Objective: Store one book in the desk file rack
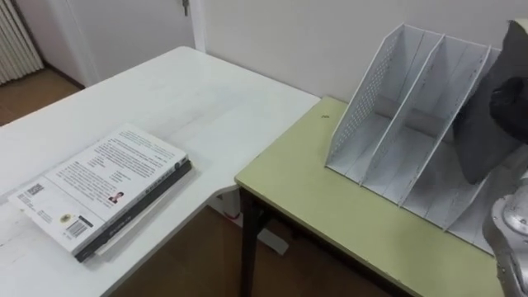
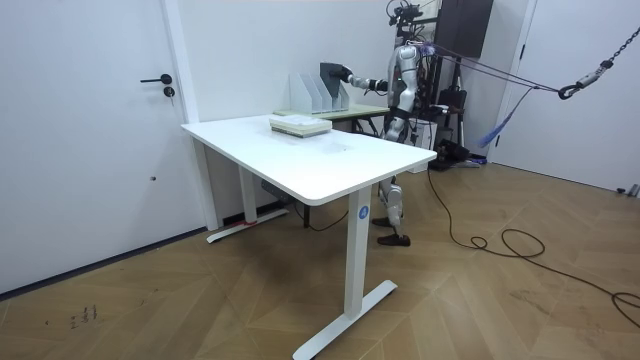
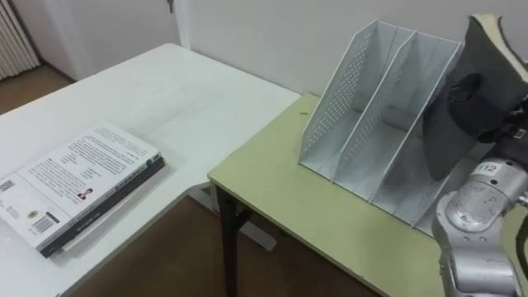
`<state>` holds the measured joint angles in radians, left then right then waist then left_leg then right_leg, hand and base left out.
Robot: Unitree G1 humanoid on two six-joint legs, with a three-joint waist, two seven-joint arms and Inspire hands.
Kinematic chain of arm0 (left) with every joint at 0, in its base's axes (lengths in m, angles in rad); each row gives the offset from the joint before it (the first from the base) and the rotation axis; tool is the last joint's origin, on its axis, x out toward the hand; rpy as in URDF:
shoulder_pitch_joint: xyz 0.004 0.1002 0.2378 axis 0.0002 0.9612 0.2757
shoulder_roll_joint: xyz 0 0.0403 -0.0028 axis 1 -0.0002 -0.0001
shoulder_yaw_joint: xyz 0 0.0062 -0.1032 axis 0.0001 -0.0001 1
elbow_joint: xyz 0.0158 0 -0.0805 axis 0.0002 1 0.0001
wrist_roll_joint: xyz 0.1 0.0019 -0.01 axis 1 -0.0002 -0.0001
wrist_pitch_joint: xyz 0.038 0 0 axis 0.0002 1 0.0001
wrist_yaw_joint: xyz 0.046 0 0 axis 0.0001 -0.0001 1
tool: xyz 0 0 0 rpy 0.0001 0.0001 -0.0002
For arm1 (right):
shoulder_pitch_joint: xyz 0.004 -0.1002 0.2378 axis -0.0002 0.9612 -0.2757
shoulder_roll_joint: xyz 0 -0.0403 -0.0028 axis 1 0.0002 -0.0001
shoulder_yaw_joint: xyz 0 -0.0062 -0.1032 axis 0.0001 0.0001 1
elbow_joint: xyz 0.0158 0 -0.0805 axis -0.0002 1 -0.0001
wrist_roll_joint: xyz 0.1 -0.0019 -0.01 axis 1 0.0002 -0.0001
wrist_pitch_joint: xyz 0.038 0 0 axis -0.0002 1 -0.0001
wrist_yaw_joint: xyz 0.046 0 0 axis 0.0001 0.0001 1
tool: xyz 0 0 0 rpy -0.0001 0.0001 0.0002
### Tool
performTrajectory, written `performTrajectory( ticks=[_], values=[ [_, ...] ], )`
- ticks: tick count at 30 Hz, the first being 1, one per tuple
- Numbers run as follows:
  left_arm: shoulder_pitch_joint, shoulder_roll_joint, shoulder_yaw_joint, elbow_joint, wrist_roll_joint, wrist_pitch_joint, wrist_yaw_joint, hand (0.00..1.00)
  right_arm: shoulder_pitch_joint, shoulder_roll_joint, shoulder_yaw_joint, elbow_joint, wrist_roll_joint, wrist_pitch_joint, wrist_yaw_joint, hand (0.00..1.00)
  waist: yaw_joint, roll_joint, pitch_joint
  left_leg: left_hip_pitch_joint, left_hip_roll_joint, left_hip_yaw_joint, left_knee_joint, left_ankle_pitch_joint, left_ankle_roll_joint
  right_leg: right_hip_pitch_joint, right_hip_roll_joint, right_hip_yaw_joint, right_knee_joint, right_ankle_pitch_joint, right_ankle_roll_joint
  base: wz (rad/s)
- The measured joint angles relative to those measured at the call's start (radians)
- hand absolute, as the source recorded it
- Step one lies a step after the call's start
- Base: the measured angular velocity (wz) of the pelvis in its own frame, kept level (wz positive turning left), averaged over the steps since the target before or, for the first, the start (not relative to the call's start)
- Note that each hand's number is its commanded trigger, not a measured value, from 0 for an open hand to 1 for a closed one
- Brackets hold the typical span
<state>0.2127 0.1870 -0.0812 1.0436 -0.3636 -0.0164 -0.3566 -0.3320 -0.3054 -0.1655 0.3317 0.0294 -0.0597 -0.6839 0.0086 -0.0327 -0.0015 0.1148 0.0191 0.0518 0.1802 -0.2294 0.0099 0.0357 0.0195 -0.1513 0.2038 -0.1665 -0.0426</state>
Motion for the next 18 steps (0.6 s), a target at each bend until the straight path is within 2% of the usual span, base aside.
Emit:
performTrajectory(
  ticks=[4,14,15,16,18],
  values=[
    [-0.002,0.006,0.001,-0.003,-0.001,0.017,-0.005,0.00,0.000,0.000,0.002,0.041,0.000,0.038,0.034,1.00,0.000,-0.007,-0.0009,0.000,0.000,-0.001,-0.002,0.000,0.000,-0.001,0.000,0.001,0.000,0.000,0.000,0.00],
    [-0.002,0.012,-0.001,0.000,-0.029,0.034,-0.009,0.00,0.000,-0.001,0.003,0.045,0.007,0.053,0.044,1.00,0.002,-0.015,0.0004,0.000,0.000,-0.001,-0.003,0.000,0.000,0.000,0.000,0.000,0.000,0.000,0.000,0.00],
    [-0.002,0.012,-0.001,0.000,-0.038,0.035,-0.009,0.00,-0.001,-0.001,0.003,0.045,0.012,0.054,0.044,0.07,0.002,-0.015,0.0005,0.000,0.000,-0.001,-0.003,0.000,0.000,0.000,0.000,0.000,0.000,0.000,0.000,0.00],
    [-0.002,0.012,-0.001,0.001,-0.040,0.037,-0.008,0.00,-0.001,-0.001,0.003,0.045,0.021,0.054,0.044,0.00,0.002,-0.015,0.0007,0.000,0.000,-0.001,-0.003,0.000,0.000,0.000,0.000,-0.001,0.000,0.000,0.000,0.00],
    [-0.002,0.012,-0.001,0.001,-0.040,0.039,-0.008,0.00,-0.001,-0.001,0.003,0.045,0.044,0.055,0.043,0.00,0.002,-0.016,0.0010,0.000,0.000,-0.001,-0.003,0.000,0.000,0.000,0.000,0.000,0.000,0.000,0.000,0.00]
  ],
)
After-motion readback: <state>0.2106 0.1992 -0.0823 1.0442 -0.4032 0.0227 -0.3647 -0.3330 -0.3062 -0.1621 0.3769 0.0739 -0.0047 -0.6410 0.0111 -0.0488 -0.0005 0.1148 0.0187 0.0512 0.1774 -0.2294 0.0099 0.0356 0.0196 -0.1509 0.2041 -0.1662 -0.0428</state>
